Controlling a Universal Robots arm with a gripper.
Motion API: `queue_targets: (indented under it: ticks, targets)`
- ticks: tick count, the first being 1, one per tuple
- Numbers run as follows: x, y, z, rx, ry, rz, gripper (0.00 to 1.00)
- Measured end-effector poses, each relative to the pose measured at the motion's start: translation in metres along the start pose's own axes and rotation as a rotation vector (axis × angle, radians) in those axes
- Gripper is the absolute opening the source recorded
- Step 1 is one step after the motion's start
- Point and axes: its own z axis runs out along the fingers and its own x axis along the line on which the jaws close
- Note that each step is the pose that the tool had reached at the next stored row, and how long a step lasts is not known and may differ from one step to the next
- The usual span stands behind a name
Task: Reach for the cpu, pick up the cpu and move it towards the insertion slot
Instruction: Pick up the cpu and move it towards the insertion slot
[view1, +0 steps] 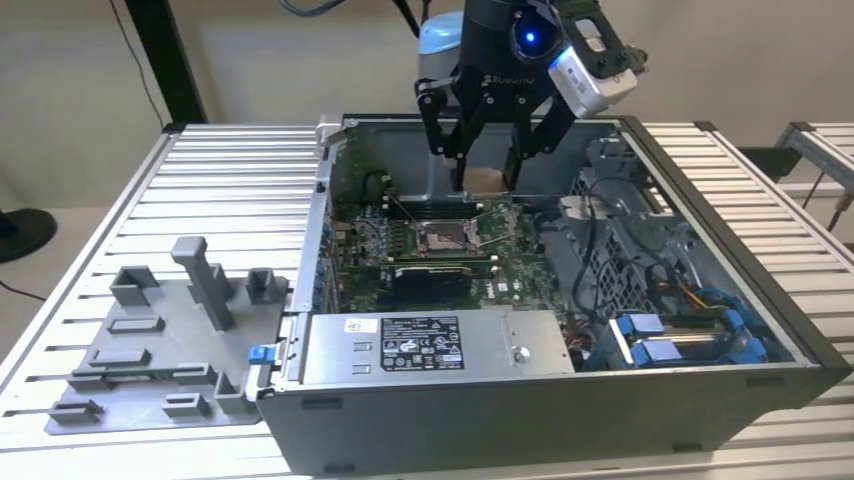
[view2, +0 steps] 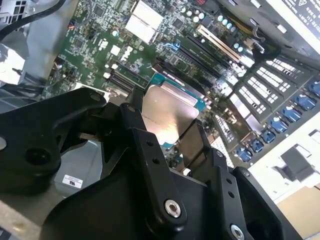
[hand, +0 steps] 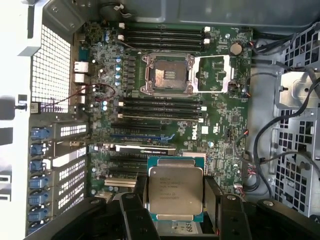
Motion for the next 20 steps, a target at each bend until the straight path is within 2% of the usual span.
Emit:
queue_targets:
  ticks: [13,20]
  targets:
    - [-0.0015,0.0053,0.0001,0.0001,0.0,0.0,0.0]
    - [-0.0016,0.0056,0.0002,0.0,0.0,0.0,0.0]
